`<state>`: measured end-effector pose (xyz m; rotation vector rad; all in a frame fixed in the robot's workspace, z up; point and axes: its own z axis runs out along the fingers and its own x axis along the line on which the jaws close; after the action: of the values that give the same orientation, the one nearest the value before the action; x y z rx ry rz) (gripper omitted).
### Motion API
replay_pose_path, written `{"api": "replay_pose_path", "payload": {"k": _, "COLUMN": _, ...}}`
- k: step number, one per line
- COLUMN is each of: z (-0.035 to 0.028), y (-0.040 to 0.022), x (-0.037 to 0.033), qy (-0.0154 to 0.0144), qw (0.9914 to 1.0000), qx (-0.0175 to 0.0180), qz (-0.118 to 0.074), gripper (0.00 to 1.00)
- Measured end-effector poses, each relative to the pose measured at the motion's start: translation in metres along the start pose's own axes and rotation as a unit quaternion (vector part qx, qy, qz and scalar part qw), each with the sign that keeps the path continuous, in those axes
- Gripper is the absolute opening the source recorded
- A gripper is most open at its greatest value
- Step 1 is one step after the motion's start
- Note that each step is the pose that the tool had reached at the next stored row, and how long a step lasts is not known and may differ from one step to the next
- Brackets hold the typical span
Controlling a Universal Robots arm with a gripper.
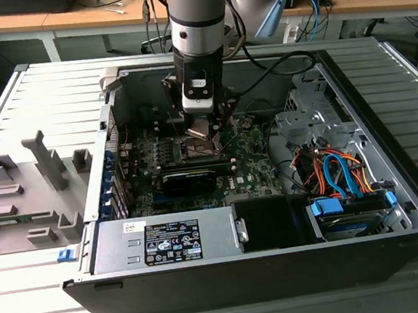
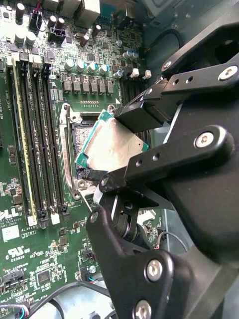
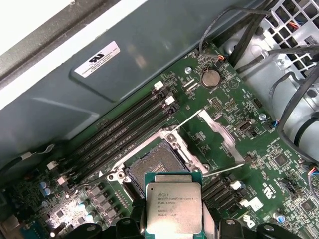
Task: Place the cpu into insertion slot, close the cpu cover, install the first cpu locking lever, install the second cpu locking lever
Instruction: 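Place the cpu into insertion slot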
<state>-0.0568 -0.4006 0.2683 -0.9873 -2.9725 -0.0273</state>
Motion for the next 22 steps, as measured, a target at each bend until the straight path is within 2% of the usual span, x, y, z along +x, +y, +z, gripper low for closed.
{"api": "replay_pose_path", "payload": {"k": 22, "z": 0.0004, "y": 0.0000, "x": 0.0000, "qy": -0.0003, "qw": 0.99971, "qx": -0.0003, "qz": 0.024, "gripper": 0.54}}
